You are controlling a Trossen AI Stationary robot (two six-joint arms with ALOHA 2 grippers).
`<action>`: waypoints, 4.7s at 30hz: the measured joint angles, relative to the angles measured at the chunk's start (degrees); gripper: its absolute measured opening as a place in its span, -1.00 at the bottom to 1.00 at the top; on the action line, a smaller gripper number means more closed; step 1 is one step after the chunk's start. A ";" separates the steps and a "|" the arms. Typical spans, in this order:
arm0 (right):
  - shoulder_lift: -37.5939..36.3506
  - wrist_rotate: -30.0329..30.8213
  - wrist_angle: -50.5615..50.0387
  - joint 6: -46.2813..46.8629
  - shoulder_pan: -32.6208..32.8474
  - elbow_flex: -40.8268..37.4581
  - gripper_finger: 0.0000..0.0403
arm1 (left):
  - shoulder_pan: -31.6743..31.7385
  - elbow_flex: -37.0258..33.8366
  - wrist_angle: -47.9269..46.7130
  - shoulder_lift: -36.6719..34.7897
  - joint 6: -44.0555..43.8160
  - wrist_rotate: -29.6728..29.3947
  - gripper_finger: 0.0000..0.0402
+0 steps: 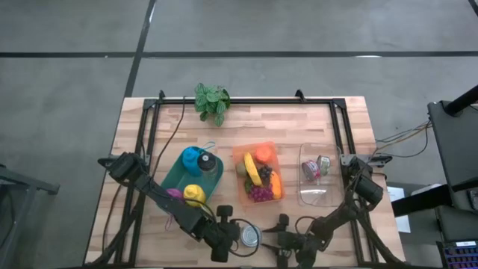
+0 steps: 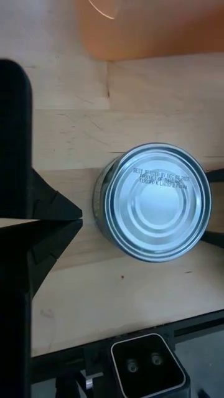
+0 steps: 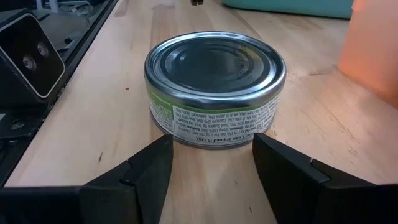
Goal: Pick & Place Food Item
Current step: Put the green tuna can into the transparent bin
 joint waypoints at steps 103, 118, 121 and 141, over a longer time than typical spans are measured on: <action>0.73 -9.20 -0.13 -18.27 -7.35 11.68 0.10 | -0.15 -3.71 -2.93 -0.31 -0.77 7.76 -0.99; -2.04 -9.53 0.79 -27.96 -7.52 13.01 0.10 | 0.08 -3.75 -1.44 0.00 -0.68 6.10 -0.99; -2.16 -10.22 0.78 -29.53 -8.00 13.44 0.10 | 0.31 -3.39 1.11 -0.08 -0.71 4.27 -0.99; -2.18 -12.61 0.19 -29.98 -8.99 13.66 0.10 | 0.55 -3.51 3.28 -0.26 -0.71 3.65 -0.99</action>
